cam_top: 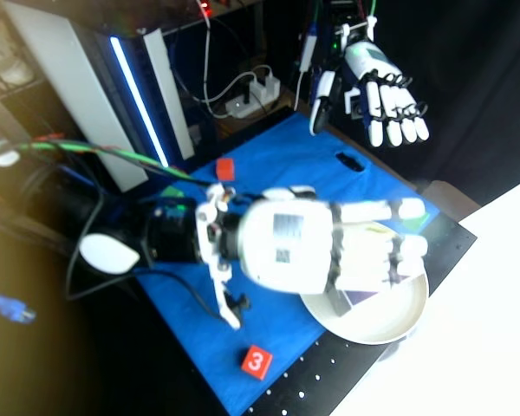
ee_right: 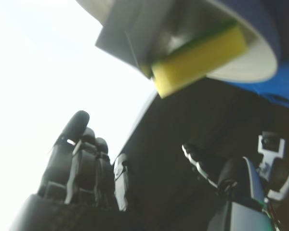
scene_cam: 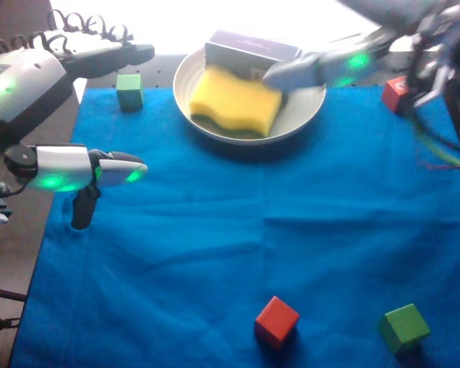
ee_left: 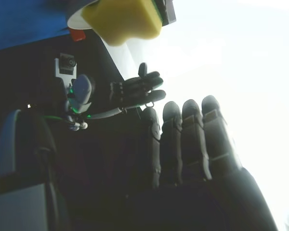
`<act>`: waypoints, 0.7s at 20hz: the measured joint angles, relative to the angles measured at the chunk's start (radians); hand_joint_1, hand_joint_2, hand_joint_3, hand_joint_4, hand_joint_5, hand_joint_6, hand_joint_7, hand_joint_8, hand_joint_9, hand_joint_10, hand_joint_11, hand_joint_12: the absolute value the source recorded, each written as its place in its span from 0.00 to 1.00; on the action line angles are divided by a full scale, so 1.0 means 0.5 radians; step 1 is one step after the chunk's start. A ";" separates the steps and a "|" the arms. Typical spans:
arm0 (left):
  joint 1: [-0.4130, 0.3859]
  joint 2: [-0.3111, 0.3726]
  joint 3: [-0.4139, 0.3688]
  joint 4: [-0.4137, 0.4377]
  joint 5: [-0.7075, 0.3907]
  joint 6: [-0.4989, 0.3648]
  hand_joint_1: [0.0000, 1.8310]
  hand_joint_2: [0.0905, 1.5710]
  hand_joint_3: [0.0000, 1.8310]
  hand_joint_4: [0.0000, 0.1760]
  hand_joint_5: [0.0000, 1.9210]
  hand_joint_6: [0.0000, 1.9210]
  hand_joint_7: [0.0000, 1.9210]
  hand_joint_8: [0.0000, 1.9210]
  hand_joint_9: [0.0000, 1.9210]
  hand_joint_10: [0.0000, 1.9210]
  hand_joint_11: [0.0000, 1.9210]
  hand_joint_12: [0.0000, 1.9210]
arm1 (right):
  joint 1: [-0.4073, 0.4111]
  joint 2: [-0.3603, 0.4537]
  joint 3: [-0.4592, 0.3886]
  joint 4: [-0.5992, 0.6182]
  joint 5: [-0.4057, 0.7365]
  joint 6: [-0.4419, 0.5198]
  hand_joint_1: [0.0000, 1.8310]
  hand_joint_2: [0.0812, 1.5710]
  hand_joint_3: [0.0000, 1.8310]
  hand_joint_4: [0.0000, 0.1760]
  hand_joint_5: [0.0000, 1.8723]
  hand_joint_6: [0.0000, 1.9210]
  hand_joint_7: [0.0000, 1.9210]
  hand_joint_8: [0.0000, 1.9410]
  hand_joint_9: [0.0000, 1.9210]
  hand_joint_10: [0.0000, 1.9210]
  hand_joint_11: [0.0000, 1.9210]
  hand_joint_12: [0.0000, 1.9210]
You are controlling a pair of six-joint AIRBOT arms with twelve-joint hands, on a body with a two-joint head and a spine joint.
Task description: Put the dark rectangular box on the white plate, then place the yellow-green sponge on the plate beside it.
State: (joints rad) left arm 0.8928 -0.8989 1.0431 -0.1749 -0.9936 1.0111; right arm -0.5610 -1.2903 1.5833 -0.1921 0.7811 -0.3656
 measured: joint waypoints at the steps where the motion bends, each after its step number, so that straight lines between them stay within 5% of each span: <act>1: 0.021 0.021 -0.024 -0.010 -0.006 0.000 0.47 0.54 0.00 0.29 0.16 0.00 0.12 0.00 0.05 0.00 0.00 0.00 | -0.048 0.078 -0.063 0.046 0.114 -0.002 0.40 0.49 0.00 1.00 0.00 0.00 0.00 0.00 0.00 0.00 0.02 0.01; 3: 0.064 0.063 -0.073 -0.009 -0.039 0.000 0.46 0.55 0.00 0.36 0.16 0.00 0.11 0.00 0.04 0.00 0.00 0.00 | -0.210 0.208 -0.200 0.113 0.301 -0.002 0.45 0.50 0.01 1.00 0.00 0.00 0.00 0.00 0.00 0.00 0.00 0.00; 4: 0.092 0.088 -0.103 -0.009 -0.069 0.001 0.45 0.55 0.00 0.39 0.16 0.00 0.12 0.00 0.05 0.01 0.01 0.01 | -0.273 0.249 -0.262 0.131 0.337 -0.002 0.47 0.48 0.00 0.87 0.01 0.00 0.02 0.01 0.01 0.00 0.02 0.01; 6: 0.155 0.143 -0.175 0.014 -0.166 -0.002 0.41 0.56 0.00 0.42 0.14 0.00 0.12 0.00 0.04 0.00 0.01 0.01 | -0.397 0.336 -0.395 0.145 0.463 -0.002 0.44 0.49 0.00 0.85 0.01 0.00 0.01 0.00 0.00 0.00 0.00 0.00; 8: 0.244 0.212 -0.239 -0.005 -0.298 -0.002 0.40 0.56 0.00 0.43 0.13 0.00 0.10 0.00 0.05 0.00 0.03 0.01 | -0.597 0.442 -0.535 0.261 0.700 -0.002 0.43 0.49 0.00 0.60 0.03 0.01 0.02 0.01 0.00 0.00 0.01 0.00; 10: 0.357 0.259 -0.291 -0.120 -0.449 -0.001 0.45 0.54 0.00 0.18 0.14 0.01 0.11 0.00 0.04 0.00 0.00 0.01 | -0.846 0.548 -0.668 0.447 0.906 -0.002 0.49 0.50 0.00 0.41 0.06 0.01 0.06 0.01 0.04 0.01 0.04 0.02; 11: 0.425 0.271 -0.320 -0.170 -0.531 0.000 0.44 0.54 0.00 0.11 0.14 0.01 0.10 0.00 0.05 0.00 0.02 0.01 | -0.967 0.591 -0.736 0.546 1.013 -0.003 0.50 0.51 0.01 0.39 0.06 0.00 0.05 0.00 0.03 0.01 0.03 0.02; 13: 0.542 0.272 -0.375 -0.209 -0.655 0.001 0.41 0.55 0.00 0.09 0.14 0.00 0.10 0.00 0.06 0.01 0.03 0.02 | -1.159 0.648 -0.842 0.697 1.176 -0.032 0.50 0.51 0.01 0.44 0.06 0.00 0.04 0.00 0.02 0.00 0.04 0.02; 14: 0.616 0.272 -0.408 -0.224 -0.727 -0.002 0.37 0.56 0.00 0.18 0.14 0.00 0.09 0.00 0.05 0.00 0.03 0.02 | -1.286 0.672 -0.910 0.793 1.287 -0.047 0.50 0.50 0.00 0.40 0.05 0.00 0.03 0.00 0.00 0.00 0.02 0.01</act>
State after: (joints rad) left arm 1.2011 -0.7631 0.8391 -0.2871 -1.3571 1.0103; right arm -1.2041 -0.9543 1.1282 0.2043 1.4246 -0.3893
